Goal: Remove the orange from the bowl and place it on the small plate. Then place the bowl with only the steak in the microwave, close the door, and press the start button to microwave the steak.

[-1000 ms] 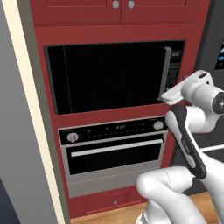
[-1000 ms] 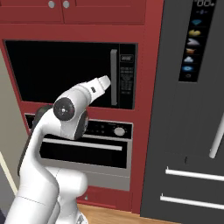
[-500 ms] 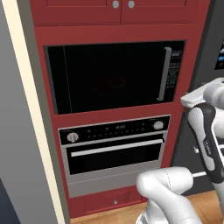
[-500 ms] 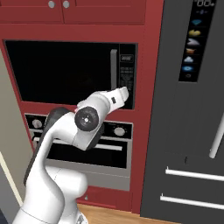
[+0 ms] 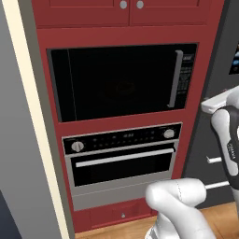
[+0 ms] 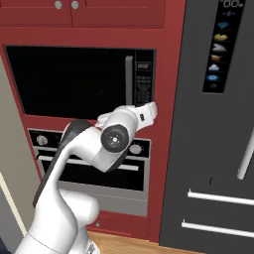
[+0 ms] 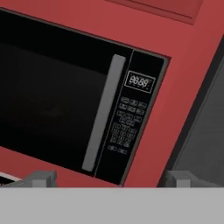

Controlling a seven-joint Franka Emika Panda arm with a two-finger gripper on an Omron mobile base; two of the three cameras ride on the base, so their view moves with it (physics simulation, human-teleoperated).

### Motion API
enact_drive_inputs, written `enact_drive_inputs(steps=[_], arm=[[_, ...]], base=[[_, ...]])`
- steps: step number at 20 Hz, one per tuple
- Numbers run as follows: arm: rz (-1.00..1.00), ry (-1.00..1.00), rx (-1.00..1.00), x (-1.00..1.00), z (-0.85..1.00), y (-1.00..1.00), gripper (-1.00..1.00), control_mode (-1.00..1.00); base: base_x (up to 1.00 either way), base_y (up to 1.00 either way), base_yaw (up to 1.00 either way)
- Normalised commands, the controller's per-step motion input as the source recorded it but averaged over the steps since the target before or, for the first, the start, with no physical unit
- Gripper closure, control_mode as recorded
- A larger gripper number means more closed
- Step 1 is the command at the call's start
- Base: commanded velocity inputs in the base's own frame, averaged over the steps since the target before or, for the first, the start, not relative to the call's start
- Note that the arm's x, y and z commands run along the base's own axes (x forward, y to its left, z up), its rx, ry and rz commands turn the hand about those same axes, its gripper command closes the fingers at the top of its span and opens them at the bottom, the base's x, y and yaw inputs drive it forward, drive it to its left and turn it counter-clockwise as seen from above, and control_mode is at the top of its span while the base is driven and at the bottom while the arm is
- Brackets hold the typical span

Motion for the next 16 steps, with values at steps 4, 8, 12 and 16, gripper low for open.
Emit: enact_drive_inputs(steps=[4,8,12,16], arm=[[0.07,0.03,0.02,0.04,-0.32,0.08,-1.00,-1.00],[0.23,0.06,0.03,0.53,-0.35,0.15,-1.00,-1.00],[0.17,0.00,0.07,0.49,-0.01,-0.14,-1.00,-1.00],[0.08,0.00,0.07,0.25,-0.04,-0.19,-1.00,-1.00]], base=[[0.00,0.00,0.00],[0.00,0.00,0.00],[0.00,0.00,0.00],[0.00,0.00,0.00]])
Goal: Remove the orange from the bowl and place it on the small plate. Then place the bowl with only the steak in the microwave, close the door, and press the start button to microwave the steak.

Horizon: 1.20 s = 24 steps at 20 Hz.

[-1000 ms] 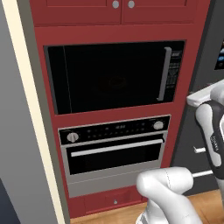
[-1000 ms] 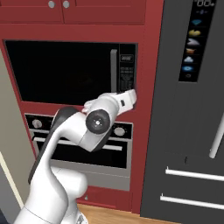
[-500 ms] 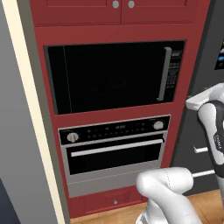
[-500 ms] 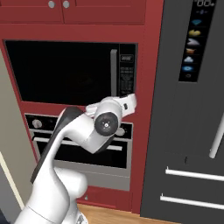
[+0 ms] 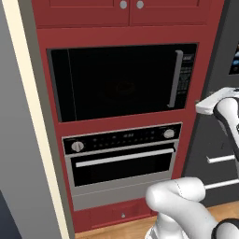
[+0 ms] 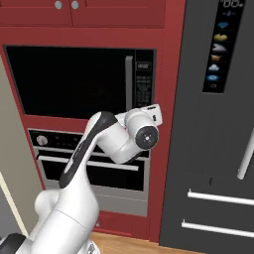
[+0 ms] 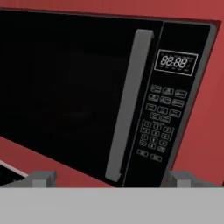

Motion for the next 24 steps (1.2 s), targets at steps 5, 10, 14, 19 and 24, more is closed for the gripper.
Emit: enact_drive_inputs(steps=[5,10,14,19,24], arm=[[0.03,0.02,0.01,0.18,-0.10,0.00,-1.00,-1.00],[0.05,0.01,0.01,0.12,-0.11,0.00,-1.00,-1.00],[0.17,-0.04,0.00,0.00,-0.19,0.00,-1.00,-1.00],[0.30,-0.17,0.00,-0.13,-0.39,0.11,-1.00,-1.00],[0.07,-0.07,0.00,0.01,-0.04,0.32,-1.00,-1.00]], base=[[0.00,0.00,0.00],[0.00,0.00,0.00],[0.00,0.00,0.00],[0.00,0.00,0.00],[0.00,0.00,0.00]])
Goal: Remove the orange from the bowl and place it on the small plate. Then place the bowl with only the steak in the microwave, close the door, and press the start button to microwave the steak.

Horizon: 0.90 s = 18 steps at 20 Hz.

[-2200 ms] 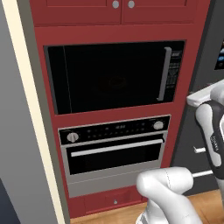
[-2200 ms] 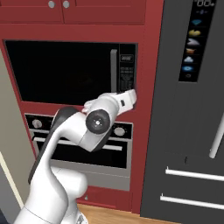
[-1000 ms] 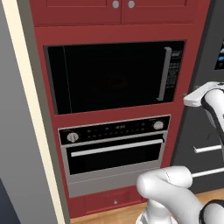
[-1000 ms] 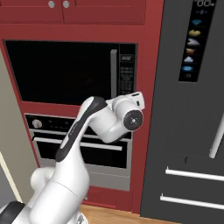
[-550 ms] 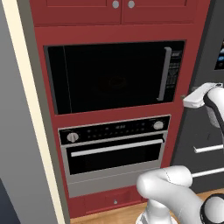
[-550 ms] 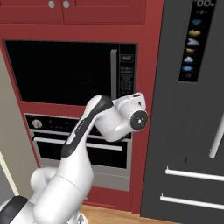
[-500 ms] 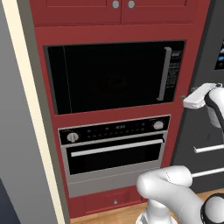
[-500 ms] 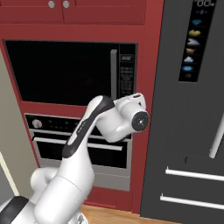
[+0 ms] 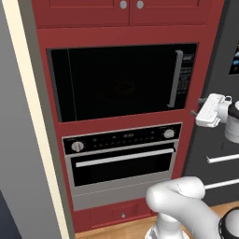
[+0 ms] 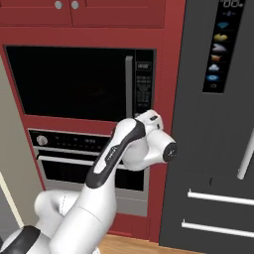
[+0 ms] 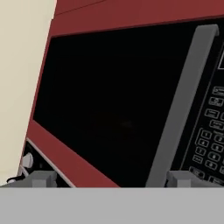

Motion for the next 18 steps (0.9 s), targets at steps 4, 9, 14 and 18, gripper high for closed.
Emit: enact_drive_inputs(steps=[4,9,14,18], arm=[[-0.03,0.00,0.00,0.16,0.05,0.04,-1.00,-1.00],[0.00,0.00,0.00,0.33,0.01,0.00,-1.00,-1.00],[0.00,0.03,0.00,0.34,0.01,0.00,-1.00,-1.00],[0.00,0.00,0.00,0.20,0.00,0.00,-1.00,-1.00]], base=[[0.00,0.00,0.00],[0.00,0.00,0.00],[0.00,0.00,0.00],[0.00,0.00,0.00]])
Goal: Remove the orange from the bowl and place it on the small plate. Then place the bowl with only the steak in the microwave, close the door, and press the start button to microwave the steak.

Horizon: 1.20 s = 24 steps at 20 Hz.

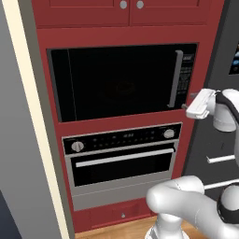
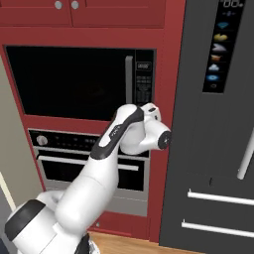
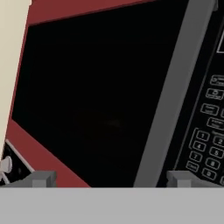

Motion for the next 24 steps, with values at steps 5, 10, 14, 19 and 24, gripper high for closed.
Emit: enact_drive_inputs(steps=[5,10,14,19,24], arm=[[0.00,0.00,0.00,0.22,-0.11,-0.02,-1.00,-1.00],[0.00,0.00,0.00,0.19,-0.14,-0.03,-1.00,-1.00],[0.00,0.00,0.00,0.19,-0.05,-0.06,-1.00,-1.00],[0.00,0.00,0.00,0.23,0.00,-0.12,-1.00,-1.00],[0.00,0.00,0.00,0.25,-0.03,-0.16,-1.00,-1.00]], base=[[0.00,0.00,0.00],[0.00,0.00,0.00],[0.00,0.00,0.00],[0.00,0.00,0.00],[0.00,0.00,0.00]])
